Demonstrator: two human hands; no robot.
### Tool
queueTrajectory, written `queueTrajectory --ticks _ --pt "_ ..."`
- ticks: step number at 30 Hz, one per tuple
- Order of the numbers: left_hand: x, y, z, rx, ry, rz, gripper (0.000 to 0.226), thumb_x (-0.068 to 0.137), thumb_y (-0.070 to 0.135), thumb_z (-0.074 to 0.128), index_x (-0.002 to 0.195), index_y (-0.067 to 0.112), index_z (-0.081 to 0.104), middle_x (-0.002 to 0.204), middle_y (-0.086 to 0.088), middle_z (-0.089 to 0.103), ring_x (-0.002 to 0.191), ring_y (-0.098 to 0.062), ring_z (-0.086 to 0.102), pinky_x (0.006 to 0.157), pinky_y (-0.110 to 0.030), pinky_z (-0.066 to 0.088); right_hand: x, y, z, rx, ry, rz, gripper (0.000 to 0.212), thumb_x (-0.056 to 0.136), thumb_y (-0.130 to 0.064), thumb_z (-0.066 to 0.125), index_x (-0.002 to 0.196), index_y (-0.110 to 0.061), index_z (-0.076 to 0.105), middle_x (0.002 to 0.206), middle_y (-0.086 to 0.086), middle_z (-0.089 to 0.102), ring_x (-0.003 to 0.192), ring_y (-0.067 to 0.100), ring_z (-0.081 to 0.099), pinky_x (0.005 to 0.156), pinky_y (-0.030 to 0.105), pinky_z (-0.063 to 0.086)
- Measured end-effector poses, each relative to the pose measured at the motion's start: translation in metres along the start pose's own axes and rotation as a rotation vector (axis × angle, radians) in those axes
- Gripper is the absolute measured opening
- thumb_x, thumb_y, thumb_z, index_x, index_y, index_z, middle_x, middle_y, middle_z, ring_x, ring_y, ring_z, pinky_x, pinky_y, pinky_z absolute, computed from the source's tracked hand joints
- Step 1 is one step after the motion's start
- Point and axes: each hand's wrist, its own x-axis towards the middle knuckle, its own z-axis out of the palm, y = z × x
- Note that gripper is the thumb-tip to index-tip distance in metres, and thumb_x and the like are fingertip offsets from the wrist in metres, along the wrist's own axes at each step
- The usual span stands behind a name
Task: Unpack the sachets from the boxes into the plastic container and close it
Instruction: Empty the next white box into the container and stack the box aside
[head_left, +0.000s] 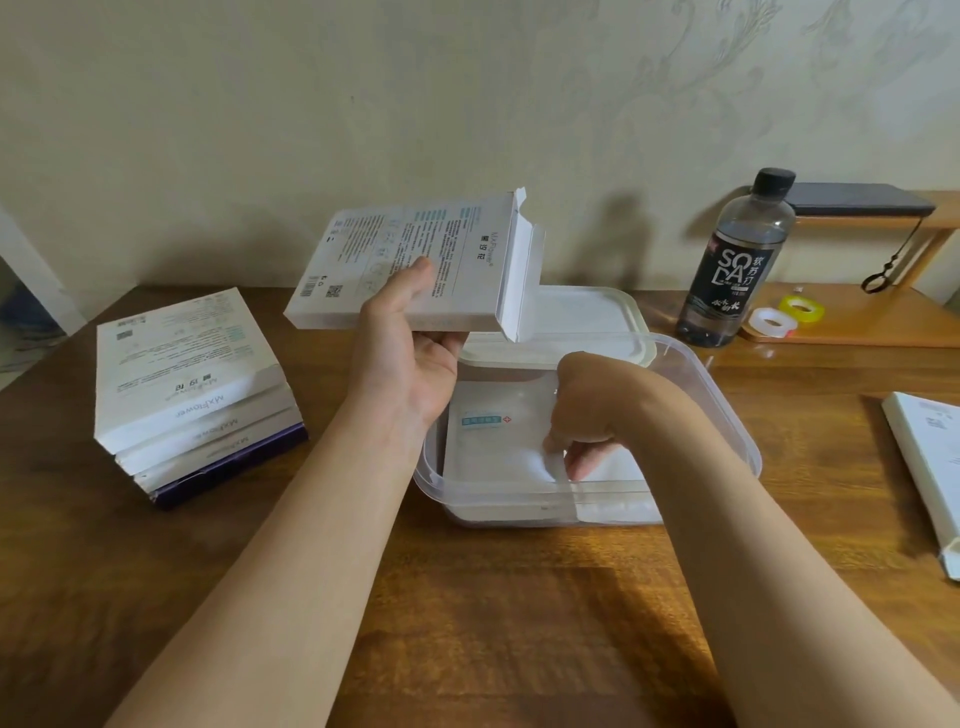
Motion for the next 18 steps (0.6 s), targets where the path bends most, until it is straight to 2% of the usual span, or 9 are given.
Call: queueTrajectory --ticks 3,5,6,8,9,11,14,18 --pt "0.0 0.0 0.0 -0.006 -0.004 -0.004 0.031 0.09 0.006 0.068 0.117 0.021 0.062 0.095 -0.004 0.079 0.088 -0.018 0.077 0.07 -0.029 0.062 -0.003 0.0 0.001 -0.12 0.01 -0.028 0.026 0.082 -0.015 0.081 0.1 -0.008 0.062 0.074 0.005 0.074 0.059 0.015 0.073 0.069 0.03 0.06" --pt "0.0 0.0 0.0 -0.008 -0.008 -0.004 0.032 0.09 0.006 0.068 0.117 0.021 0.061 0.094 -0.004 0.079 0.087 -0.018 0.077 0.069 -0.03 0.061 -0.007 -0.001 -0.001 -0.289 0.103 -0.072 0.039 0.08 -0.027 0.083 0.106 -0.01 0.059 0.082 0.003 0.067 0.069 0.018 0.07 0.076 0.033 0.059" --pt "0.0 0.0 0.0 -0.007 -0.013 -0.002 0.034 0.09 0.006 0.068 0.119 0.021 0.061 0.094 -0.005 0.079 0.087 -0.019 0.077 0.069 -0.03 0.061 -0.008 -0.002 -0.002 -0.367 0.161 -0.123 0.046 0.08 -0.032 0.083 0.111 -0.011 0.058 0.089 0.002 0.064 0.078 0.02 0.066 0.079 0.033 0.056" --pt "0.001 0.0 -0.001 -0.001 -0.024 0.004 0.034 0.09 0.006 0.068 0.119 0.022 0.06 0.094 -0.005 0.079 0.088 -0.019 0.077 0.069 -0.031 0.061 -0.007 -0.002 -0.004 -0.429 0.188 -0.248 0.064 0.079 -0.041 0.081 0.131 -0.016 0.053 0.12 -0.001 0.062 0.111 0.023 0.059 0.092 0.035 0.049" --pt "0.001 0.0 -0.001 0.005 -0.031 0.005 0.033 0.09 0.006 0.067 0.118 0.022 0.06 0.094 -0.005 0.079 0.088 -0.019 0.077 0.069 -0.031 0.061 -0.005 -0.002 -0.003 -0.428 0.147 -0.302 0.075 0.079 -0.044 0.08 0.142 -0.021 0.046 0.138 -0.003 0.055 0.127 0.023 0.051 0.101 0.037 0.044" --pt "0.001 -0.001 -0.001 0.02 -0.048 0.006 0.03 0.091 0.006 0.066 0.116 0.022 0.06 0.095 -0.005 0.079 0.09 -0.019 0.076 0.07 -0.031 0.062 -0.001 -0.001 0.002 -0.435 0.04 -0.364 0.091 0.079 -0.051 0.078 0.154 -0.03 0.03 0.157 -0.009 0.037 0.144 0.02 0.035 0.115 0.041 0.033" --pt "0.002 -0.002 0.0 0.041 -0.059 0.01 0.031 0.092 0.005 0.065 0.118 0.021 0.061 0.1 -0.005 0.078 0.093 -0.02 0.076 0.07 -0.032 0.061 0.005 -0.003 0.007 -0.527 -0.08 -0.361 0.101 0.081 -0.059 0.073 0.159 -0.033 0.014 0.164 -0.009 0.025 0.149 0.019 0.027 0.12 0.04 0.025" --pt "0.002 -0.002 0.0 0.063 -0.08 0.014 0.031 0.093 0.006 0.065 0.118 0.023 0.06 0.098 -0.005 0.078 0.092 -0.02 0.076 0.07 -0.031 0.061 0.009 -0.007 0.009 -0.623 -0.102 -0.375 0.106 0.079 -0.063 0.072 0.159 -0.034 0.009 0.163 -0.008 0.027 0.148 0.022 0.031 0.119 0.043 0.03"
